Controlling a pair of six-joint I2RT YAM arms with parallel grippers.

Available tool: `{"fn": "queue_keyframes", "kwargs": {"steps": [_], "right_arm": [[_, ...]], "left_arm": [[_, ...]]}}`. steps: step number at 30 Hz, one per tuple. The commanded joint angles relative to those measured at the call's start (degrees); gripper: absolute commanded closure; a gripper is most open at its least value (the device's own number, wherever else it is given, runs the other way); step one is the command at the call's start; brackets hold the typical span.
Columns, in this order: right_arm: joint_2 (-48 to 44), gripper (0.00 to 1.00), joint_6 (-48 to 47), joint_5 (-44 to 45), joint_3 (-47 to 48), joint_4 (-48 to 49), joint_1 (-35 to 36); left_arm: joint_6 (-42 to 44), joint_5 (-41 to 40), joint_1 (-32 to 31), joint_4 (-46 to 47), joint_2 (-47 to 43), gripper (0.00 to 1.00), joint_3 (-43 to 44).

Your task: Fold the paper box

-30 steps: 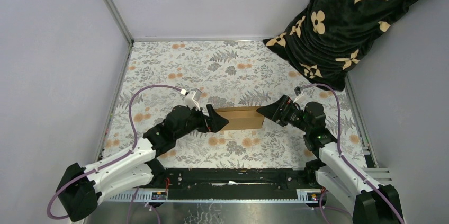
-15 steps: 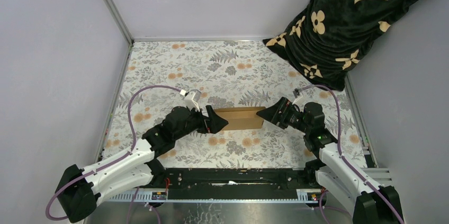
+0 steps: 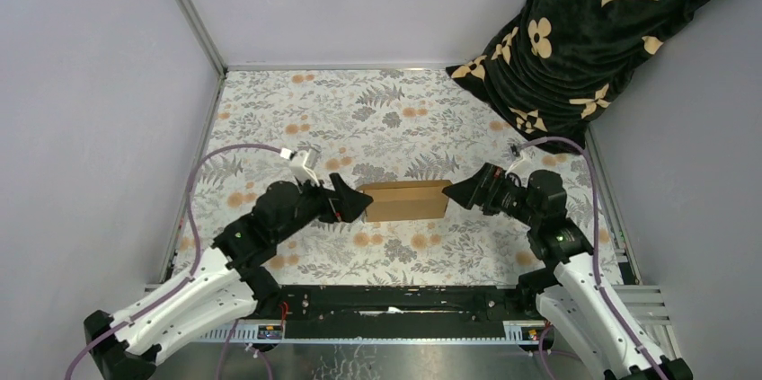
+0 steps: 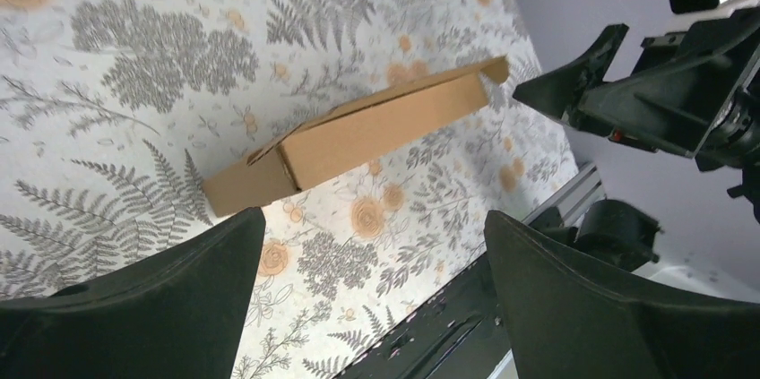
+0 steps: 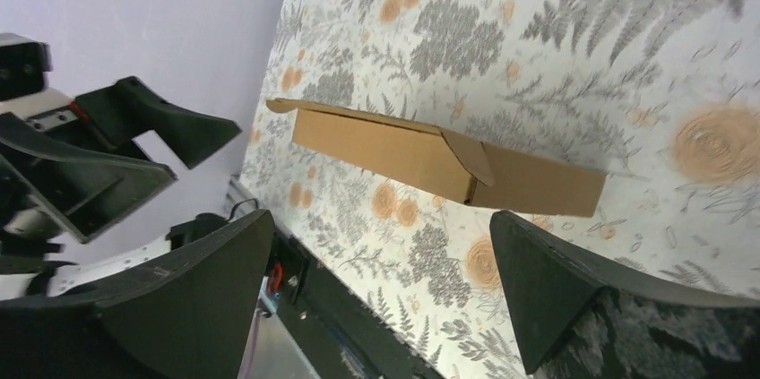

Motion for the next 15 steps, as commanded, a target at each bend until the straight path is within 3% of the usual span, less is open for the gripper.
{"fn": "queue_keyframes", "kwargs": {"steps": [1,4,8,15], "right_arm": [[-2.2,0.00,-10.2,4.7,8.6,-13.1,0.3],[-2.2,0.00,-19.1,12.2,14.1,-22.4,0.4],[-3.8,0.00,-20.8,18.0,14.7,-20.3,0.3],[5.0,0.00,-26.0,22.0,24.9,-20.7,0.3]], "left_arm": [[3.2,-5.1,-0.4,-8.2,-0.2,0.02,6.5],[4.8,-7.9,-0.4,-12.6,3.9,0.01,10.8],[8.1,-11.5,-0.4,-14.3,9.5,0.01,15.0],[11.8,-17.7,-0.4,-10.5,19.8,0.01,22.0]]}}
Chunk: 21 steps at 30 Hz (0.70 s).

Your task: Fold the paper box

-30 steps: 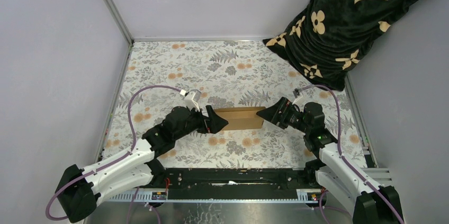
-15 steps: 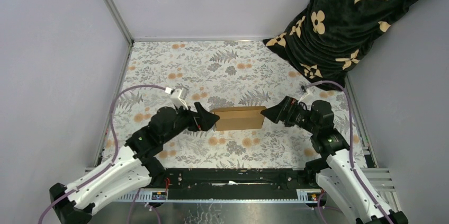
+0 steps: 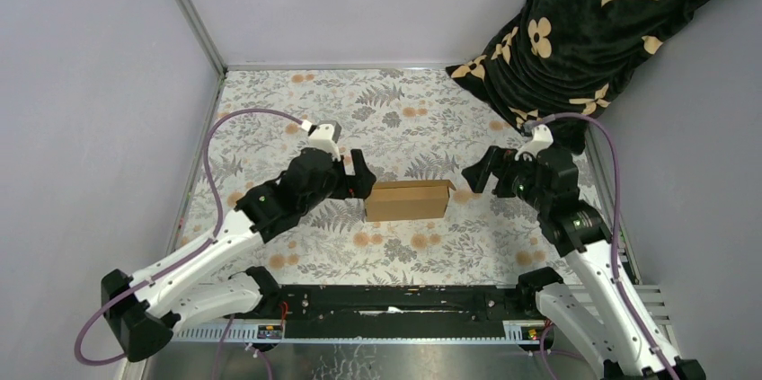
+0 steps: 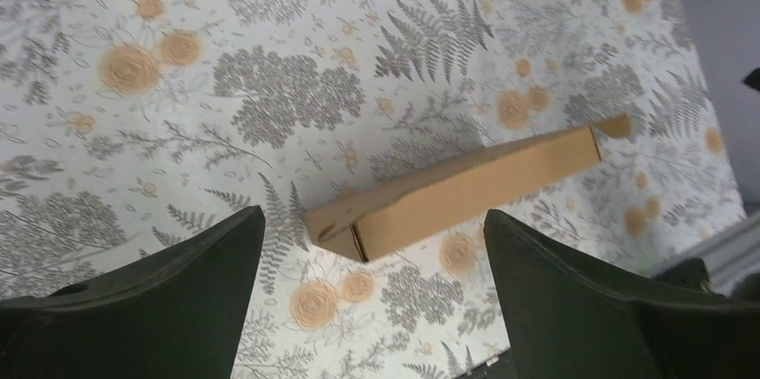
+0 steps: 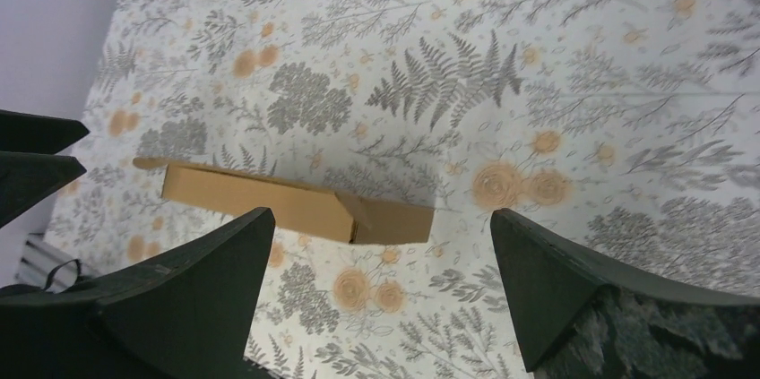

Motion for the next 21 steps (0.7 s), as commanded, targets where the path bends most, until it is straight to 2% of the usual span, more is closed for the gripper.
{"fn": "queue_keyframes", "kwargs": {"steps": [1,4,8,10,12,16,21], "right_arm": [[3.8,0.00,-7.2,2.7,8.1,0.3,0.3],[6.3,0.02,-11.3,-0.2,9.0,1.0,0.3],[10.4,0.30,-12.8,-5.0,6.7,4.2,0.3],[10.3,0.33,-10.0,-7.8,0.8,11.6,0.3],[8.4,0.40,-8.6,-9.7,-5.4,17.1,0.7],[5.0,0.40,-9.9,-4.8,-9.6,18.8,5.1],[4.3,0.39,-11.1,-0.6,-8.2,17.6,8.4]], "left_arm": [[4.2,-7.8,-0.2,4.2,3.8,0.01,4.2],[10.1,-11.9,-0.2,9.9,3.9,0.02,3.7],[17.7,-11.0,0.0,13.0,2.4,0.01,4.3],[18.4,-7.7,0.0,14.7,-0.5,0.02,2.2],[17.2,-6.2,0.0,15.2,-3.6,0.03,-0.4],[16.1,-4.5,0.0,18.4,-7.4,0.14,-5.2],[17.0,-2.7,-0.1,27.4,-7.2,0.14,-10.9]]}}
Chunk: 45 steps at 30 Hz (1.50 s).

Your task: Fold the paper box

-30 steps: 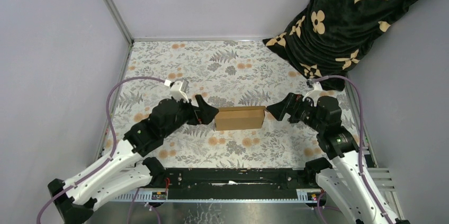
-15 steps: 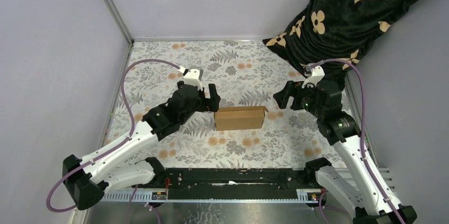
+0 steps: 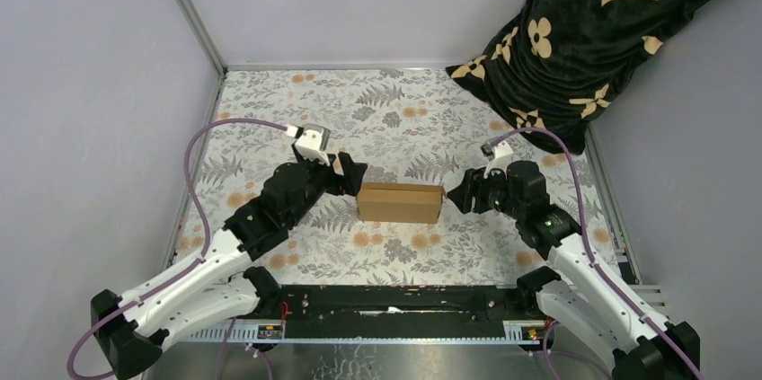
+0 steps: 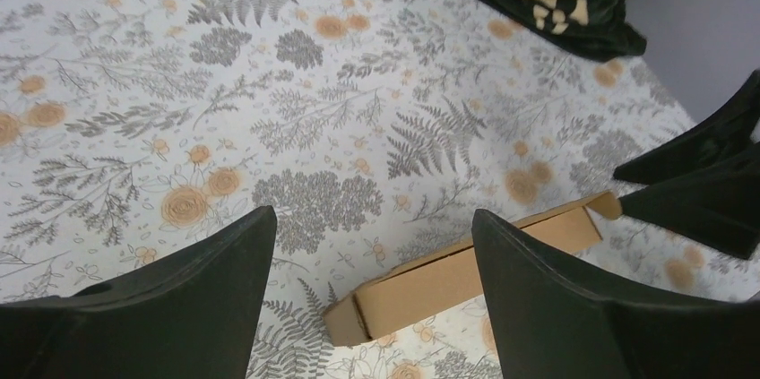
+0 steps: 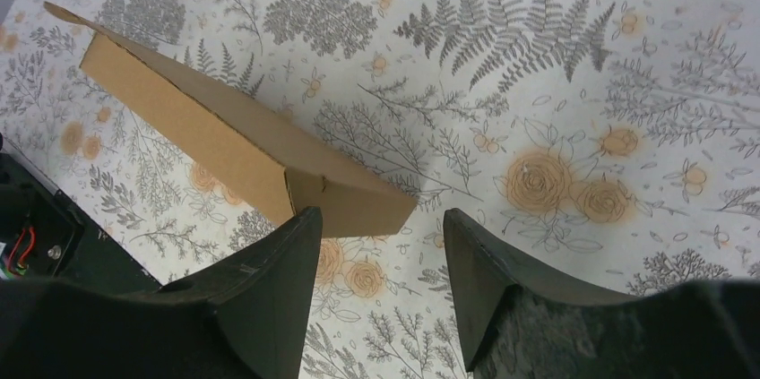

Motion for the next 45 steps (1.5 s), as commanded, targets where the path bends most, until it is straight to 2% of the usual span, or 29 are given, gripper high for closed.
{"fn": "queue_keyframes", "kwargs": {"steps": [1,7,13,18,25,27,28,31,36,39,42,45], "right_arm": [[-3.1,0.37,-1.1,4.0,2.6,5.4,1.8],[-6.9,0.33,-0.8,5.9,1.6,4.9,1.8],[-7.4,0.40,-0.7,2.5,2.2,4.2,2.1],[-5.9,0.43,-0.9,0.6,2.8,4.6,3.7],[-2.8,0.48,-1.6,-0.5,6.4,3.0,5.4],[-1.8,0.51,-1.7,-0.7,6.9,2.6,6.0],[-1.3,0.51,-1.9,-0.6,7.2,2.2,6.4],[-0.4,0.51,-2.0,0.4,7.5,1.7,7.8],[0.8,0.57,-2.5,2.1,7.7,1.2,9.4],[0.8,0.58,-2.6,2.8,7.6,1.5,9.9],[0.8,0.64,-2.7,3.3,7.8,1.3,10.0],[0.7,0.65,-2.7,4.1,7.6,1.1,10.1]], "left_arm": [[2.3,2.3,-0.1,10.6,1.2,0.13,-4.1],[3.8,1.2,0.0,11.6,3.2,0.10,-4.5],[4.7,1.9,0.0,8.9,1.4,0.09,-2.3],[6.1,1.4,0.1,9.6,-2.6,0.10,-5.4],[5.8,0.0,0.0,8.8,-1.0,0.28,-7.4],[5.5,-0.3,0.0,9.3,-0.3,0.39,-8.2],[5.2,-0.5,0.0,9.4,0.1,0.41,-8.4],[4.9,-0.3,0.0,9.5,0.5,0.43,-8.5],[4.9,-0.4,0.1,9.0,-0.1,0.48,-8.5],[5.0,-0.8,0.0,9.0,-0.3,0.55,-8.5],[5.2,-0.5,0.0,9.0,0.3,0.57,-8.4],[5.5,-0.5,0.0,9.3,0.8,0.59,-8.6]]}}
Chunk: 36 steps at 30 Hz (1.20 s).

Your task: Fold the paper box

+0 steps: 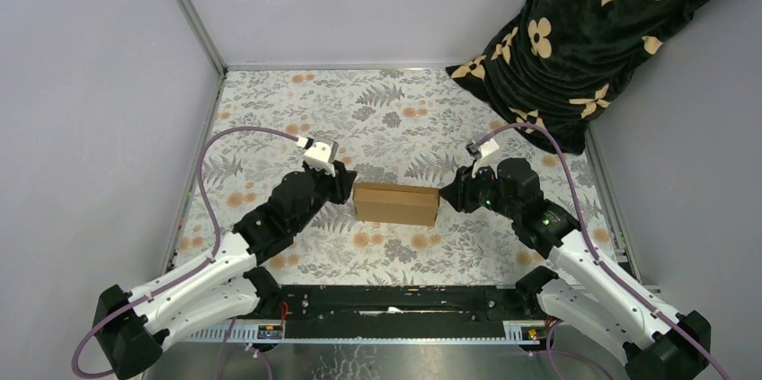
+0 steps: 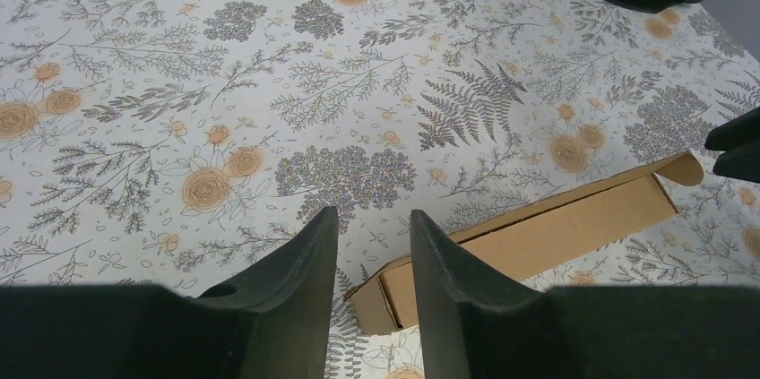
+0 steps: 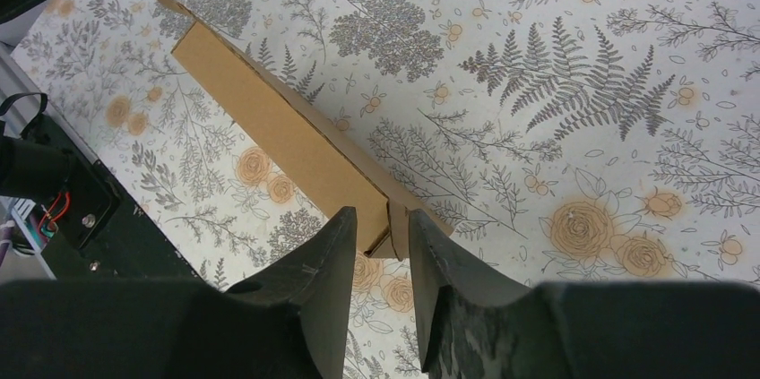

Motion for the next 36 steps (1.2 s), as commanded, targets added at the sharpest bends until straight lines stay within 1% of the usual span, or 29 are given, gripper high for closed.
{"fn": "queue_keyframes", "kwargs": {"steps": [1,4,11,12,15,16,20,26,36], "right_arm": [[-0.4,0.65,-0.7,2.6,2.3,0.6,0.6],[-0.6,0.65,-0.7,3.3,2.0,0.5,0.7],[-0.5,0.64,-0.6,3.5,2.0,0.3,0.7],[-0.6,0.64,-0.5,3.6,1.9,0.3,0.7],[-1.1,0.62,-0.4,3.7,1.8,0.0,0.7],[-1.1,0.62,-0.3,3.7,1.7,-0.1,0.7],[-1.5,0.62,0.0,3.7,1.6,-0.2,0.7],[-1.4,0.63,0.2,3.4,1.5,-0.3,0.7],[-0.9,0.65,0.4,1.8,1.1,0.1,0.7]], "left_arm": [[0.8,-0.9,0.0,3.0,0.3,0.58,-0.3],[0.8,-1.1,0.0,3.4,0.3,0.57,-0.8],[-0.9,-0.3,-0.1,3.2,-0.3,0.58,-2.2],[-1.1,0.2,-0.1,3.3,-0.6,0.56,-2.6],[-2.5,0.7,-0.3,3.5,-2.6,0.41,-3.7],[-2.9,0.7,-0.4,3.8,-3.4,0.39,-4.4],[-4.3,-0.4,-0.7,3.2,-5.6,0.42,-5.3],[-4.5,-1.5,-1.8,2.2,-5.6,0.53,-5.2],[-4.8,-3.2,-3.4,1.5,-7.5,0.53,-5.9]]}}
